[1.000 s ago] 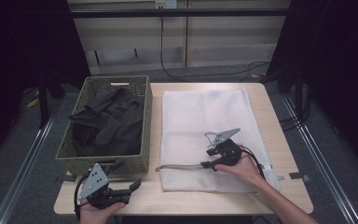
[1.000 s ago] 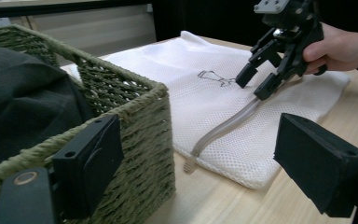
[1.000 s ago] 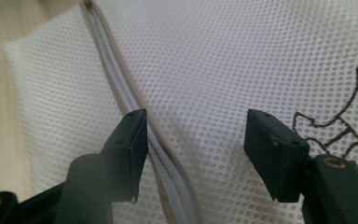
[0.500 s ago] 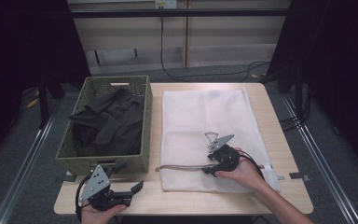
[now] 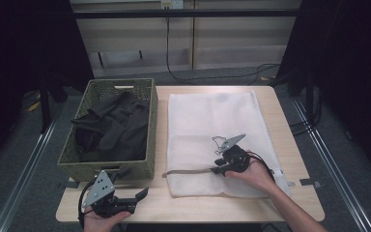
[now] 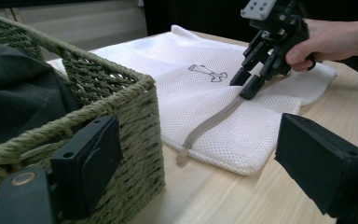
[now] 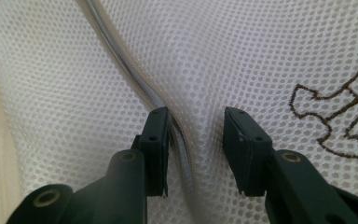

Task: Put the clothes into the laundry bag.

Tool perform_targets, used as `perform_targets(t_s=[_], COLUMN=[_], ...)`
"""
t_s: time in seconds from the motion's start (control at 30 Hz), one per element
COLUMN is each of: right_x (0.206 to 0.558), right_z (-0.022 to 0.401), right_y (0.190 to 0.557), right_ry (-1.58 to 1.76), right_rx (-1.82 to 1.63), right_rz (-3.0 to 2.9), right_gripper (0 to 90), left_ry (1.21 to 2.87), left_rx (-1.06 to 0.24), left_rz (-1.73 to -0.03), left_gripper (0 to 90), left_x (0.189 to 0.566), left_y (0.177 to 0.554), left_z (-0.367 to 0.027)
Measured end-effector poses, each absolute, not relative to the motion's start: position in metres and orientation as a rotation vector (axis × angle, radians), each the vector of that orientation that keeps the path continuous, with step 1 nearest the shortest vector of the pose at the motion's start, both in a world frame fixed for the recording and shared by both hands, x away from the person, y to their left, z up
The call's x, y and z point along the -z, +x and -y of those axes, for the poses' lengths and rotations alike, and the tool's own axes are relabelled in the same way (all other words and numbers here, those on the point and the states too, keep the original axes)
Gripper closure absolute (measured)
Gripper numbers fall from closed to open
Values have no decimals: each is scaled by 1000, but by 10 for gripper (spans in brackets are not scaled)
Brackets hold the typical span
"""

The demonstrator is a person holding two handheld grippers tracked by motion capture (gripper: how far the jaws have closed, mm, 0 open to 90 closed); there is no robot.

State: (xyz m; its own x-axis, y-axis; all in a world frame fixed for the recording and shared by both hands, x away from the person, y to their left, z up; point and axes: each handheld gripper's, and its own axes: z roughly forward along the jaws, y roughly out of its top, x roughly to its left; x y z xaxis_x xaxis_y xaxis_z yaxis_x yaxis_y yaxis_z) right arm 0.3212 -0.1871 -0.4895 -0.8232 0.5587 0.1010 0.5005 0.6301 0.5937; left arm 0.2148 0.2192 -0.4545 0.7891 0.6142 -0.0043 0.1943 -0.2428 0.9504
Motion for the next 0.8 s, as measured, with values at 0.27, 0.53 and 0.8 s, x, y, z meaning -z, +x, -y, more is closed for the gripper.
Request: perform_targets(t_s=[0.27,0.53,0.8], right_x=[490,489,481], right_z=[191,193,194], right_y=[325,331,333], right_ry=[1012,1079,1068], right_rx=[-1014,-1052,-992], right_rz=[-2755,-2793,-2795], right_gripper=[727,764,887], left_ry=[1819,1821,1823], left_rx=[-459,-464,-461], left_rz=[-625,-621,-622], left_gripper=[142,142,142], left_x=[453,453,453], left_y=[212,209,209], left_z=[-218,-219,-219])
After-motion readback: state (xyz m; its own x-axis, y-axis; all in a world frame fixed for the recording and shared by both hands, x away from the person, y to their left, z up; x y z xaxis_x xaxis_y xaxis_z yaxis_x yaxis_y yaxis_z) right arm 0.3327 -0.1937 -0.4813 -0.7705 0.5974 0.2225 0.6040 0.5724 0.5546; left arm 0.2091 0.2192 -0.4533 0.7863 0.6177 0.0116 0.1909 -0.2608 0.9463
